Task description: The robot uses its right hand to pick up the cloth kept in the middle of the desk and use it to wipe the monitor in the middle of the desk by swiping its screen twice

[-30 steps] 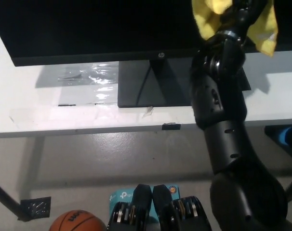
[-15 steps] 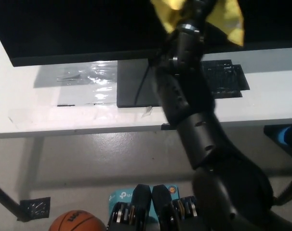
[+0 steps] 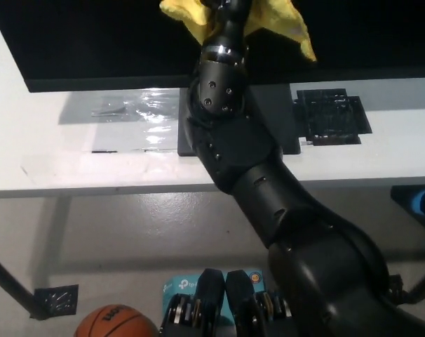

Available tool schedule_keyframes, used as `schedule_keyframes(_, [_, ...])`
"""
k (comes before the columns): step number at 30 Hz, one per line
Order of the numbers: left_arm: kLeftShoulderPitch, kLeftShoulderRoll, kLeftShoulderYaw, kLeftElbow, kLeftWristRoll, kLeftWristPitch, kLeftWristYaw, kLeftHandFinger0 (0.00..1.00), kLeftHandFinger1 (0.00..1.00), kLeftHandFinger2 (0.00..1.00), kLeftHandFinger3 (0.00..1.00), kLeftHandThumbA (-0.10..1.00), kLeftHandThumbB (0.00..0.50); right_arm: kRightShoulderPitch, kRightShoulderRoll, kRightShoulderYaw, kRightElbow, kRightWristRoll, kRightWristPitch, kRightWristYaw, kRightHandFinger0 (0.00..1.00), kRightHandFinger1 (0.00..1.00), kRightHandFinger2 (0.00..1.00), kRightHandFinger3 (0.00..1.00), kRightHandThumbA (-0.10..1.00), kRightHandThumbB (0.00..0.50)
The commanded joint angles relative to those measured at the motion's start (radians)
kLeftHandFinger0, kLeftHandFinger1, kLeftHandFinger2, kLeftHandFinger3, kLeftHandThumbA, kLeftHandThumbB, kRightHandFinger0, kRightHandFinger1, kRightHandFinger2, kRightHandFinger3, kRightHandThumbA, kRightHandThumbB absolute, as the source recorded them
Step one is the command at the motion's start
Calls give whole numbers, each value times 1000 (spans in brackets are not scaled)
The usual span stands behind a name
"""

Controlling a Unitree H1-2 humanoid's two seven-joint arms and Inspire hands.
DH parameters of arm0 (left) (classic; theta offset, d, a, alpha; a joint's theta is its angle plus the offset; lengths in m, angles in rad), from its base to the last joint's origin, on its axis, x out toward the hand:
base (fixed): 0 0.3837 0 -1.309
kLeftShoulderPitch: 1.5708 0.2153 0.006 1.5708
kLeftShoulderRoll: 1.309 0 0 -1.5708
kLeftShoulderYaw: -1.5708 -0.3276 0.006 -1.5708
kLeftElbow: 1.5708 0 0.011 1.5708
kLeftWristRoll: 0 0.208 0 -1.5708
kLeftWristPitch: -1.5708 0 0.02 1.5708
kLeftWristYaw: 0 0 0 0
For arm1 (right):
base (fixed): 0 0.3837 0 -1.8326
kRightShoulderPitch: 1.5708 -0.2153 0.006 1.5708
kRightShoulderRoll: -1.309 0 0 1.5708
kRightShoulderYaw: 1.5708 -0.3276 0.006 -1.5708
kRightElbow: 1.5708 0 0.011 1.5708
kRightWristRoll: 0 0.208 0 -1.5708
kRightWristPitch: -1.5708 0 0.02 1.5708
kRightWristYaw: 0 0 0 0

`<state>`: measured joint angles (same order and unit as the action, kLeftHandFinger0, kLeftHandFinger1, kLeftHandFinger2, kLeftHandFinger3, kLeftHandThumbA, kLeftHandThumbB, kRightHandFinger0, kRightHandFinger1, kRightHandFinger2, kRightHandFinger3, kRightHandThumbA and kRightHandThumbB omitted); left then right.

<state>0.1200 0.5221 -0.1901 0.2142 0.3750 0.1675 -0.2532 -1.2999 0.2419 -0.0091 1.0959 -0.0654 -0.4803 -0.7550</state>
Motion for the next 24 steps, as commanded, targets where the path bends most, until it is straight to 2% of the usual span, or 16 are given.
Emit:
schedule_keyframes(1, [16, 35, 6, -22, 11, 5, -5, 1000, 1000, 1000, 892, 375, 241, -12, -65, 33, 6, -67, 10, -17, 0, 0, 334, 167, -100, 55])
schedule_keyframes(3, [15, 27, 9, -18, 7, 9, -2, 1000, 1000, 1000, 881, 356, 244, 17, -104, 69, -12, -100, 10, -25, 0, 2, 350, 80, -100, 29])
schedule_keyframes(4, [15, 27, 4, -19, 14, 7, 0, 1000, 1000, 1000, 885, 383, 241, 24, -115, 78, -17, -104, 10, -25, 0, 1, 352, 67, -100, 25])
schedule_keyframes(8, [13, 29, 0, -16, 14, -1, -3, 1000, 1000, 1000, 885, 391, 239, 54, -165, 115, -50, -123, 10, -2, 0, 35, 405, 103, -100, 33])
schedule_keyframes(9, [14, 26, 4, -18, 8, 5, -5, 1000, 1000, 1000, 882, 387, 243, 65, -186, 138, -62, -150, 10, -13, 0, 15, 390, 134, -100, 26])
schedule_keyframes(11, [14, 26, 5, -15, 12, 1, 1, 1000, 1000, 1000, 878, 383, 241, 93, -251, 200, -96, -205, 10, -15, 0, 0, 351, 98, -100, 16])
schedule_keyframes(12, [13, 27, 7, -9, 9, -6, 4, 1000, 1000, 1000, 877, 371, 235, 100, -268, 211, -109, -206, 10, -14, 0, 0, 331, 116, -100, 40])
schedule_keyframes(14, [13, 27, 12, -1, 3, -8, 5, 1000, 1000, 1000, 884, 368, 236, 117, -310, 229, -133, -219, 10, -17, 0, 0, 316, 123, -100, 44])
schedule_keyframes(18, [24, 18, 18, 15, -3, -27, 20, 1000, 1000, 1000, 860, 373, 253, 173, -420, 250, -202, -222, 10, 17, 0, 0, 281, 174, -100, 15])
schedule_keyframes(22, [32, 9, 24, 16, -7, -23, 23, 1000, 1000, 1000, 864, 369, 256, 214, -485, 235, -251, -207, 10, 42, 0, 0, 291, 169, -100, 13])
schedule_keyframes(24, [33, 4, 24, 24, -6, -27, 25, 1000, 1000, 1000, 870, 371, 253, 224, -514, 232, -262, -214, 10, 29, 0, 0, 287, 115, -100, 9])
